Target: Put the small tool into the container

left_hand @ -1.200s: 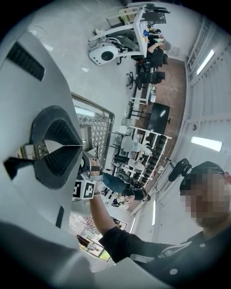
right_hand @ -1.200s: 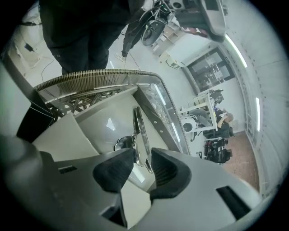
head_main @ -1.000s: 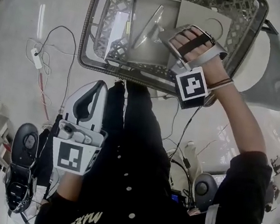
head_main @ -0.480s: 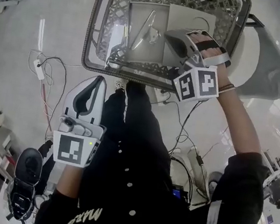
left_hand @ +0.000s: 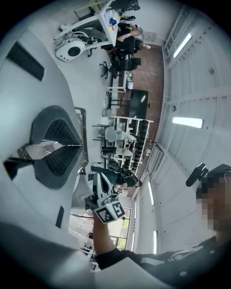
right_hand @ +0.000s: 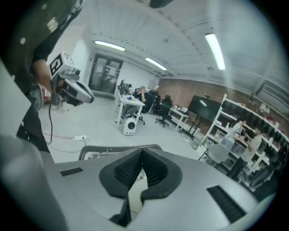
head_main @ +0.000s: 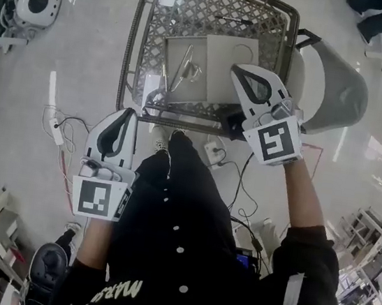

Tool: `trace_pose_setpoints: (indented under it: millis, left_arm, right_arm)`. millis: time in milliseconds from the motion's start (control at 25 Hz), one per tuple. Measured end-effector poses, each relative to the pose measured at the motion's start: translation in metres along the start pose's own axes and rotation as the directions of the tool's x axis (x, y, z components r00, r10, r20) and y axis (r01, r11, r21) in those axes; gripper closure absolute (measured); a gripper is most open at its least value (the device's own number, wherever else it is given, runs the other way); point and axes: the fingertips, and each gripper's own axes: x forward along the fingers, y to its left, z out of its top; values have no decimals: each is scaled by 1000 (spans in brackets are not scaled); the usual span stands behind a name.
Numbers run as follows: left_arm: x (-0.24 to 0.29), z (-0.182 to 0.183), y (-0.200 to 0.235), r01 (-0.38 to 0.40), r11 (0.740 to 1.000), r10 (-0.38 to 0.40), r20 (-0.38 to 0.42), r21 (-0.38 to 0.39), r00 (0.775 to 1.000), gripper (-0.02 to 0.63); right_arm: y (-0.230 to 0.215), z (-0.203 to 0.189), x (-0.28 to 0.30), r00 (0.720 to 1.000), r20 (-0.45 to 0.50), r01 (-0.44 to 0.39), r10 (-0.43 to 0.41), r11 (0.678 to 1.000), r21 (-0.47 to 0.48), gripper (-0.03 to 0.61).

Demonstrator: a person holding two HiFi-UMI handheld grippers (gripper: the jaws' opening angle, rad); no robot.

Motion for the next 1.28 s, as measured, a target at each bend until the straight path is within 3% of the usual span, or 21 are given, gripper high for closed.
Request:
trace_pose_setpoints:
  millis: [80, 200, 320, 440, 560, 680, 840, 920, 1080, 1280]
  left_arm:
    - [-6, 10, 4, -1, 1000, 1, 31, 11, 1000, 583]
    - [-16, 23, 1, 10, 999, -12, 67, 36, 998, 583]
    - [-18, 37, -2, 18, 998, -25, 101, 68, 995, 583]
    - [-22, 54, 1, 16, 996, -29, 147, 90, 989, 583]
    - [-32, 62, 2, 13, 995, -30, 175, 102, 984, 583]
    - [-35, 74, 1, 16, 993, -40, 208, 118, 977, 583]
    - [-44, 95, -1, 17, 993, -45, 242, 117, 969, 583]
    - [-47, 102, -2, 11, 992, -43, 256, 125, 966, 583]
    - [-54, 116, 1, -15, 994, -18, 298, 106, 954, 581]
    - [-63, 140, 12, -75, 988, 24, 345, 134, 938, 581]
  right_arm:
    - [-7, 14, -19, 995, 69, 63, -70, 993, 104, 565]
    - [-12, 28, -46, 978, 133, 117, -160, 951, 287, 565]
    - [-16, 30, -69, 971, 125, 146, -205, 917, 370, 565]
    - [-23, 44, -92, 943, 191, 166, -272, 884, 438, 565]
    - [-20, 55, -116, 916, 219, 204, -338, 859, 470, 565]
    - [-24, 75, -143, 867, 267, 260, -422, 838, 480, 565]
    - [-25, 100, -169, 819, 321, 266, -475, 810, 522, 565]
    - [-29, 101, -182, 787, 319, 303, -528, 782, 545, 565]
    - [-43, 90, -206, 709, 288, 375, -643, 691, 618, 565]
    - [-48, 87, -222, 671, 292, 383, -682, 656, 651, 565]
